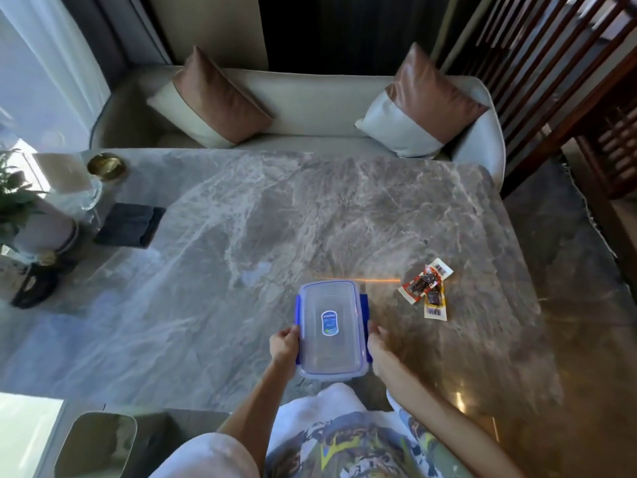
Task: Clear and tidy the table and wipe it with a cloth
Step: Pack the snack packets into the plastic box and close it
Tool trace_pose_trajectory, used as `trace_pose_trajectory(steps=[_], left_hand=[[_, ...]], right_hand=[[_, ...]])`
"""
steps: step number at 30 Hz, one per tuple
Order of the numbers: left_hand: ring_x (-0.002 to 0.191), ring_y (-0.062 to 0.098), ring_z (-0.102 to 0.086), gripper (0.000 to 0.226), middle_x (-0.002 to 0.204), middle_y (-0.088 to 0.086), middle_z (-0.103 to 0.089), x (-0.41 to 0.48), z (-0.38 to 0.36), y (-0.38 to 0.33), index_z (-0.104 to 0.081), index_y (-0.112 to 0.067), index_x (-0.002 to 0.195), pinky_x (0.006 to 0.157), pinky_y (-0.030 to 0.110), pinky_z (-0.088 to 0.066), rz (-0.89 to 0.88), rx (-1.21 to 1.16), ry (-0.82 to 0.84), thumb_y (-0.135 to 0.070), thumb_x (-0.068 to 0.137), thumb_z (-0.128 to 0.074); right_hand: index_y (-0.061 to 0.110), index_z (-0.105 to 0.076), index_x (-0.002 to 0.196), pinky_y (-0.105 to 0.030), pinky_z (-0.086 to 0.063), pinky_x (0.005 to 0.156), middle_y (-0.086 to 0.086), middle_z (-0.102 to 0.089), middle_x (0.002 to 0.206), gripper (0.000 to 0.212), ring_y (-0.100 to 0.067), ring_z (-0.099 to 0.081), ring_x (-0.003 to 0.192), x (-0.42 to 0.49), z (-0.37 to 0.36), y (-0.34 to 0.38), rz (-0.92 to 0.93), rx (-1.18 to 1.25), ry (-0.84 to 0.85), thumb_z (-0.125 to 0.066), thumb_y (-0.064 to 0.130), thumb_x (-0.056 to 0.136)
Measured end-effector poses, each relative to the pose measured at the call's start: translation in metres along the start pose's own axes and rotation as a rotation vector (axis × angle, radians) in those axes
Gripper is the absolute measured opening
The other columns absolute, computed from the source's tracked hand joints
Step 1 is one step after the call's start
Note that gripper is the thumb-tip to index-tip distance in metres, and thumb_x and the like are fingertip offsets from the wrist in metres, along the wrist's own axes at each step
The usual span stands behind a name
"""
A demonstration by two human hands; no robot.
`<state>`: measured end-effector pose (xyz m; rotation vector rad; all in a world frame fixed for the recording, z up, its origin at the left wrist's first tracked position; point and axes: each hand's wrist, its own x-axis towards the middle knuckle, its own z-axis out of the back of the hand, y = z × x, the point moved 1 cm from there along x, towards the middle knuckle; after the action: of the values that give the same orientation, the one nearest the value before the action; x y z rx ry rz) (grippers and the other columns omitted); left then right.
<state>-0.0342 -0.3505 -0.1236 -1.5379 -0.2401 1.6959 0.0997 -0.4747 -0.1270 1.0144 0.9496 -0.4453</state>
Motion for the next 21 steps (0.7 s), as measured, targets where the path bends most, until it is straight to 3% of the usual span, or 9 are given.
trace_pose_trajectory(steps=[2,4,7,10,12,15,17,19,21], left_hand=[[0.071,0.019,-0.041,0.026,0.061,0.009,-0.045,0.002,0.002,0.000,-0.056,-0.003,0.067,0.065,0.030,-0.034,-0.039,0.069,-0.083,-0.006,0.092,-0.049],[0.073,0.019,-0.041,0.025,0.064,0.011,-0.046,0.004,0.004,0.001,-0.055,-0.003,0.069,0.066,0.030,-0.033,-0.044,0.097,-0.068,-0.004,0.093,-0.047],[0.084,0.028,-0.058,0.017,0.090,0.024,-0.064,0.002,0.008,0.002,-0.063,0.003,0.098,0.075,0.033,-0.043,-0.032,0.154,0.003,-0.002,0.091,-0.048],[0.109,0.036,-0.060,0.036,0.120,0.022,-0.062,-0.001,0.010,0.005,-0.053,0.000,0.127,0.096,0.042,-0.049,-0.047,0.275,0.005,-0.007,0.092,-0.048],[0.114,0.038,-0.054,0.035,0.119,0.023,-0.062,-0.004,0.014,0.001,-0.056,-0.001,0.124,0.098,0.043,-0.044,-0.147,0.395,-0.052,-0.006,0.090,-0.045],[0.106,0.041,-0.053,0.033,0.103,0.028,-0.062,-0.016,0.011,-0.010,-0.066,0.002,0.098,0.092,0.044,-0.044,-0.285,0.562,-0.043,-0.009,0.084,-0.038],[0.103,0.043,-0.053,0.026,0.105,0.028,-0.060,-0.029,0.004,-0.017,-0.063,0.004,0.095,0.092,0.045,-0.044,-0.259,0.609,-0.056,-0.007,0.084,-0.042],[0.109,0.043,-0.050,0.027,0.114,0.026,-0.058,-0.041,-0.003,-0.020,-0.061,0.002,0.105,0.095,0.043,-0.039,-0.211,0.645,-0.056,-0.007,0.084,-0.045],[0.111,0.043,-0.050,0.031,0.115,0.025,-0.059,-0.051,-0.009,-0.028,-0.060,0.003,0.108,0.097,0.042,-0.038,-0.222,0.633,-0.015,-0.011,0.084,-0.046]], right_hand=[[-0.001,-0.051,0.130,-0.048,-0.044,0.105,-0.022,-0.058,0.129,0.044,-0.037,-0.057,0.117,0.002,-0.003,-0.003,0.044,-0.020,-0.045,-0.046,0.031,0.100],[-0.003,-0.055,0.126,-0.047,-0.045,0.105,-0.022,-0.060,0.128,0.041,-0.039,-0.057,0.118,0.001,-0.002,-0.004,0.084,-0.102,-0.011,-0.047,0.028,0.100],[-0.001,-0.056,0.126,-0.041,-0.045,0.105,-0.020,-0.058,0.131,0.042,-0.036,-0.054,0.122,-0.001,-0.002,-0.002,0.151,-0.245,0.070,-0.045,0.029,0.099],[-0.001,-0.056,0.124,-0.034,-0.043,0.097,-0.018,-0.060,0.125,0.044,-0.034,-0.055,0.118,-0.003,-0.003,0.002,0.260,-0.325,-0.049,-0.040,0.032,0.101],[0.002,-0.065,0.103,-0.033,-0.047,0.081,-0.017,-0.067,0.103,0.037,-0.032,-0.062,0.097,-0.007,-0.005,0.008,0.377,-0.299,-0.147,-0.042,0.032,0.100],[0.012,-0.070,0.089,-0.021,-0.045,0.056,-0.004,-0.066,0.075,0.023,-0.022,-0.063,0.072,-0.019,-0.013,0.015,0.460,-0.370,-0.045,-0.057,0.030,0.092],[0.006,-0.071,0.105,-0.022,-0.050,0.068,-0.012,-0.073,0.093,0.025,-0.028,-0.067,0.087,-0.020,-0.016,0.017,0.492,-0.407,0.015,-0.065,0.022,0.087],[0.003,-0.059,0.128,-0.023,-0.046,0.089,-0.011,-0.066,0.123,0.047,-0.021,-0.062,0.112,-0.020,-0.012,0.025,0.499,-0.364,0.047,-0.069,0.019,0.085],[0.005,-0.051,0.137,-0.023,-0.042,0.097,-0.008,-0.060,0.133,0.058,-0.013,-0.056,0.115,-0.020,-0.003,0.036,0.500,-0.268,0.116,-0.071,0.016,0.084]])
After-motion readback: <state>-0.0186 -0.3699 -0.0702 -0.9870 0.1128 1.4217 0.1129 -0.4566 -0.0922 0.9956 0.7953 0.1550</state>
